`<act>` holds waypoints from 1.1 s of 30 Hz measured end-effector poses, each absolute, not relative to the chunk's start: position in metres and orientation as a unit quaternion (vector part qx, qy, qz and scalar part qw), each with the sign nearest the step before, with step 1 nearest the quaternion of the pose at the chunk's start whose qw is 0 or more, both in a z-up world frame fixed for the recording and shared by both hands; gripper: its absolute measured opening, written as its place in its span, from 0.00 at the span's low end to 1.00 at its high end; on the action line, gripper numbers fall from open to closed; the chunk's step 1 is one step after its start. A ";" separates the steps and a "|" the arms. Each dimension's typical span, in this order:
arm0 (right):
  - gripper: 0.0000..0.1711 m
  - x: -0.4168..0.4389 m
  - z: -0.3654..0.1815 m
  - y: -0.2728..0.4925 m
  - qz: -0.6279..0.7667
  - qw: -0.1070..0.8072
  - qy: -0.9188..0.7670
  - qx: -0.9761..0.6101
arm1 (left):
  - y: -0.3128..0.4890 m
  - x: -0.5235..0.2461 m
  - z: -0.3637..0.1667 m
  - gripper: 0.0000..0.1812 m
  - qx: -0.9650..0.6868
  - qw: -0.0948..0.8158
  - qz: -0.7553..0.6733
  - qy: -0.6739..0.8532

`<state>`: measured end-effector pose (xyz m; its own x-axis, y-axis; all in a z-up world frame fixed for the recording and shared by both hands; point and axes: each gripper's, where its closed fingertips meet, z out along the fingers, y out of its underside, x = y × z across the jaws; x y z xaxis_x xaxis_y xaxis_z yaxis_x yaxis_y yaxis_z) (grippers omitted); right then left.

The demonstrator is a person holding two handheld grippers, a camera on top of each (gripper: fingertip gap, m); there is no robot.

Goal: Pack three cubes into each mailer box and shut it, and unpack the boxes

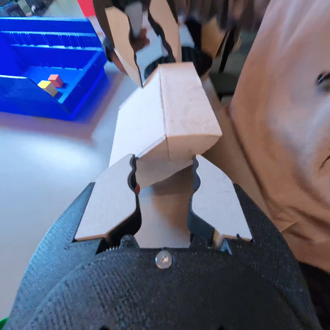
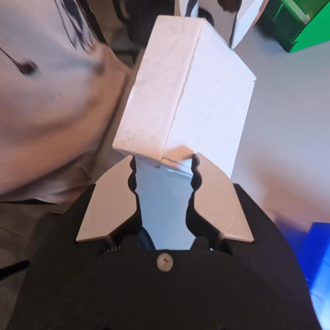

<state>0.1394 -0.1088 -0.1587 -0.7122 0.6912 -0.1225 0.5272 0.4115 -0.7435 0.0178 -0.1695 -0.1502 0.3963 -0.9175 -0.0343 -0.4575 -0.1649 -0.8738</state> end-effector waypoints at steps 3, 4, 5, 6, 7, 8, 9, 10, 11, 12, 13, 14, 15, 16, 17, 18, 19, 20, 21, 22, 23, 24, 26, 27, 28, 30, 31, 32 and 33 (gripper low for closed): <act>0.31 0.140 -0.144 -0.104 0.486 0.044 -0.782 -0.388 | -0.163 0.014 -0.131 0.27 -0.701 0.461 -0.359 0.409; 0.30 0.139 -0.142 -0.102 0.509 0.028 -0.765 -0.393 | -0.160 0.012 -0.130 0.26 -0.699 0.463 -0.380 0.390; 0.29 0.136 -0.139 -0.098 0.529 0.020 -0.748 -0.400 | -0.159 0.011 -0.132 0.26 -0.700 0.460 -0.392 0.380; 0.29 0.134 -0.139 -0.093 0.544 0.014 -0.734 -0.407 | -0.157 0.009 -0.137 0.26 -0.702 0.458 -0.397 0.375; 0.29 0.131 -0.139 -0.088 0.557 0.008 -0.720 -0.414 | -0.156 0.008 -0.141 0.27 -0.704 0.456 -0.398 0.371; 0.28 0.129 -0.138 -0.084 0.569 0.004 -0.707 -0.421 | -0.155 0.007 -0.144 0.27 -0.707 0.454 -0.397 0.369; 0.28 0.126 -0.139 -0.079 0.575 0.007 -0.698 -0.427 | -0.154 0.007 -0.145 0.28 -0.706 0.456 -0.401 0.366; 0.28 0.123 -0.138 -0.074 0.582 0.015 -0.689 -0.431 | -0.153 0.006 -0.144 0.28 -0.706 0.459 -0.399 0.363; 0.27 0.120 -0.137 -0.069 0.589 0.027 -0.680 -0.435 | -0.152 0.004 -0.144 0.29 -0.706 0.463 -0.393 0.363; 0.27 0.117 -0.136 -0.064 0.593 0.040 -0.673 -0.441 | -0.151 0.001 -0.143 0.29 -0.707 0.468 -0.385 0.364; 0.26 0.116 -0.135 -0.061 0.595 0.050 -0.669 -0.443 | -0.149 -0.002 -0.141 0.30 -0.708 0.472 -0.377 0.365; 0.26 0.116 -0.133 -0.058 0.596 0.059 -0.667 -0.442 | -0.147 -0.005 -0.138 0.31 -0.707 0.477 -0.372 0.366; 0.27 0.116 -0.132 -0.056 0.595 0.069 -0.668 -0.441 | -0.146 -0.008 -0.133 0.31 -0.704 0.482 -0.371 0.366; 0.27 0.117 -0.132 -0.055 0.592 0.077 -0.671 -0.439 | -0.145 -0.010 -0.129 0.32 -0.701 0.487 -0.367 0.370; 0.28 0.117 -0.132 -0.055 0.589 0.082 -0.675 -0.437 | -0.144 -0.011 -0.127 0.32 -0.701 0.488 -0.356 0.379; 0.29 0.117 -0.131 -0.055 0.587 0.083 -0.678 -0.436 | -0.143 -0.011 -0.125 0.34 -0.700 0.487 -0.346 0.392; 0.32 0.118 -0.131 -0.056 0.584 0.084 -0.681 -0.434 | -0.144 -0.010 -0.123 0.35 -0.698 0.483 -0.342 0.404; 0.34 0.117 -0.130 -0.056 0.582 0.090 -0.684 -0.431 | -0.145 -0.007 -0.120 0.36 -0.695 0.478 -0.342 0.414; 0.35 0.116 -0.129 -0.056 0.580 0.096 -0.686 -0.428 | -0.146 -0.005 -0.118 0.37 -0.692 0.475 -0.339 0.424; 0.36 0.114 -0.128 -0.056 0.577 0.102 -0.688 -0.428 | -0.144 -0.004 -0.118 0.37 -0.694 0.473 -0.327 0.434; 0.36 0.112 -0.128 -0.054 0.572 0.107 -0.691 -0.429 | -0.141 -0.003 -0.120 0.37 -0.694 0.471 -0.312 0.445; 0.36 0.110 -0.127 -0.053 0.569 0.109 -0.694 -0.428 | -0.139 -0.002 -0.120 0.37 -0.693 0.469 -0.306 0.454; 0.36 0.108 -0.124 -0.053 0.568 0.108 -0.700 -0.420 | -0.136 -0.004 -0.117 0.37 -0.690 0.463 -0.314 0.459; 0.35 0.108 -0.123 -0.052 0.563 0.108 -0.706 -0.417 | -0.136 -0.005 -0.115 0.36 -0.687 0.460 -0.320 0.462; 0.36 0.108 -0.124 -0.052 0.553 0.108 -0.714 -0.415 | -0.137 -0.006 -0.114 0.36 -0.685 0.455 -0.329 0.465; 0.38 0.109 -0.128 -0.052 0.536 0.101 -0.729 -0.413 | -0.138 -0.010 -0.114 0.34 -0.684 0.445 -0.336 0.471; 0.39 0.108 -0.130 -0.053 0.530 0.094 -0.735 -0.413 | -0.137 -0.010 -0.115 0.33 -0.684 0.440 -0.337 0.475; 0.39 0.108 -0.132 -0.054 0.524 0.089 -0.740 -0.412 | -0.136 -0.010 -0.118 0.33 -0.685 0.434 -0.335 0.480; 0.39 0.107 -0.135 -0.057 0.518 0.083 -0.746 -0.410 | -0.136 -0.008 -0.121 0.32 -0.686 0.428 -0.333 0.486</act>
